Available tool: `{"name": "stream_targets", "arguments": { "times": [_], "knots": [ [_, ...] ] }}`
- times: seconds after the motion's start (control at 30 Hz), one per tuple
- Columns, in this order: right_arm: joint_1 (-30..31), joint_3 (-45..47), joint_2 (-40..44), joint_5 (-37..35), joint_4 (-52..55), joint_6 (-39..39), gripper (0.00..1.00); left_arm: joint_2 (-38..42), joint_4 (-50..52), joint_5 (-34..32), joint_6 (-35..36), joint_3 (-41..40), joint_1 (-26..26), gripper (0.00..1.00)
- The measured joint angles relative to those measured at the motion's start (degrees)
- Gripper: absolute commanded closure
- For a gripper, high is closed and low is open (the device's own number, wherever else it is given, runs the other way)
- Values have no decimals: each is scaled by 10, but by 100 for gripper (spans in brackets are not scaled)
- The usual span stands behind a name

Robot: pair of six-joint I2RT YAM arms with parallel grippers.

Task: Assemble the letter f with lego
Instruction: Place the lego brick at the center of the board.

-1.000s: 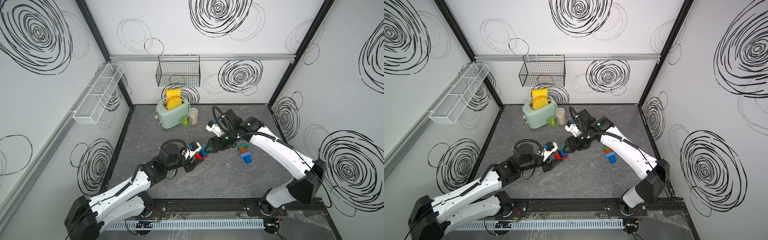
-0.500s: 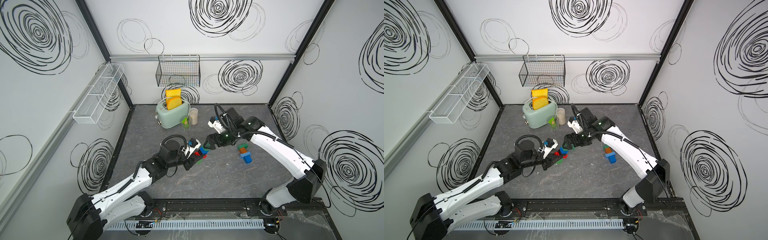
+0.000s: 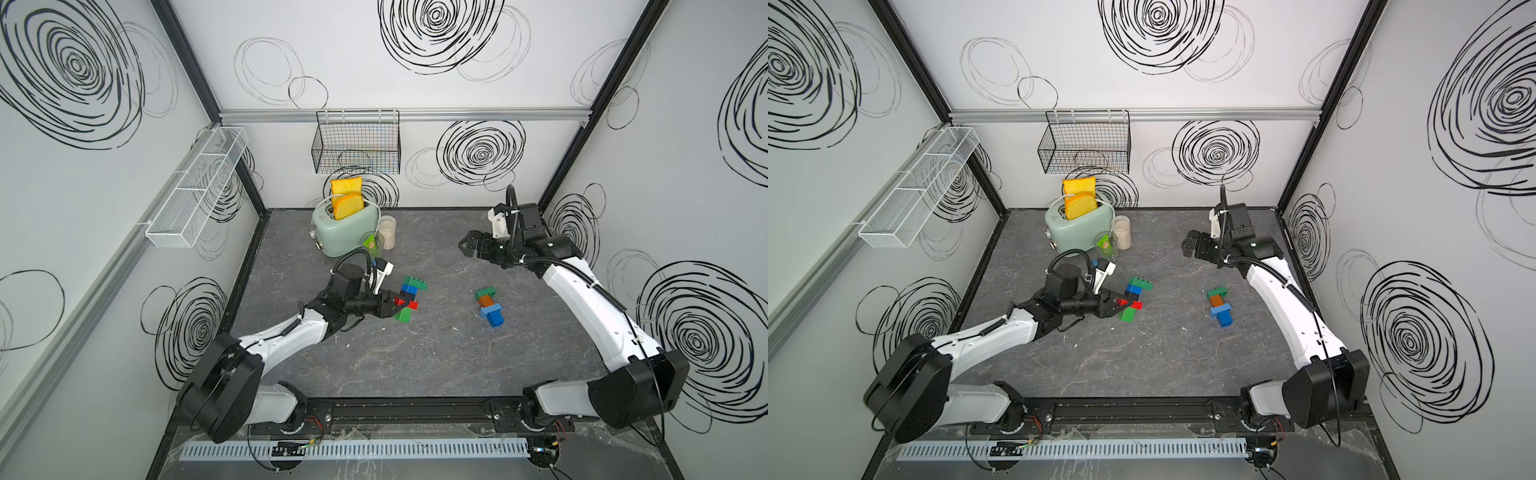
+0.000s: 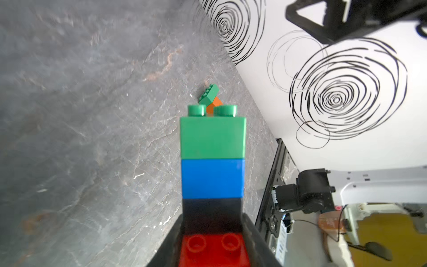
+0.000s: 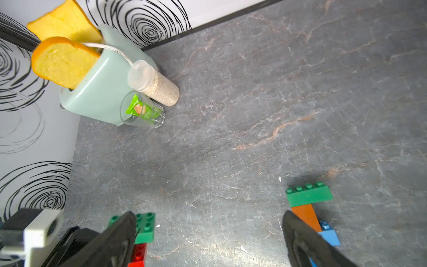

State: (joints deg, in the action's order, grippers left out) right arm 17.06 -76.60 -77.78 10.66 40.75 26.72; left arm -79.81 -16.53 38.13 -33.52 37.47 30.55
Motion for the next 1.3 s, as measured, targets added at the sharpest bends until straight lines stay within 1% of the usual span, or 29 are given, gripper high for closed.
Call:
{"name": "stream_targets", "arguments": {
  "times": [0.13,0.23,0.5,0.73,0.8,0.87,0.97,1.1,1.2,1.3],
  "knots": [
    [0,33,3,11,-10,1,1,-85,-61,-5,-92,-1,9,61],
    [0,51,11,15,-16,1,1,-127,-87,-16,-137,-1,13,62],
    [0,87,40,25,-27,1,1,-163,-138,-65,-205,-4,25,61],
    [0,100,40,31,-29,1,1,-178,-196,-129,-267,-39,35,58],
    [0,100,40,33,-29,0,1,-178,-212,-152,-283,-50,43,55],
    [0,101,40,34,-31,0,1,-178,-219,-174,-299,-61,52,49],
    [0,107,40,35,-33,0,1,-178,-225,-204,-321,-75,62,38],
    [0,118,40,36,-35,-1,1,-170,-233,-235,-344,-90,70,30],
    [0,118,40,36,-35,-3,1,-156,-218,-241,-337,-89,77,27],
    [0,118,40,31,-35,-6,1,-112,-155,-244,-306,-88,76,23]
  ]
}}
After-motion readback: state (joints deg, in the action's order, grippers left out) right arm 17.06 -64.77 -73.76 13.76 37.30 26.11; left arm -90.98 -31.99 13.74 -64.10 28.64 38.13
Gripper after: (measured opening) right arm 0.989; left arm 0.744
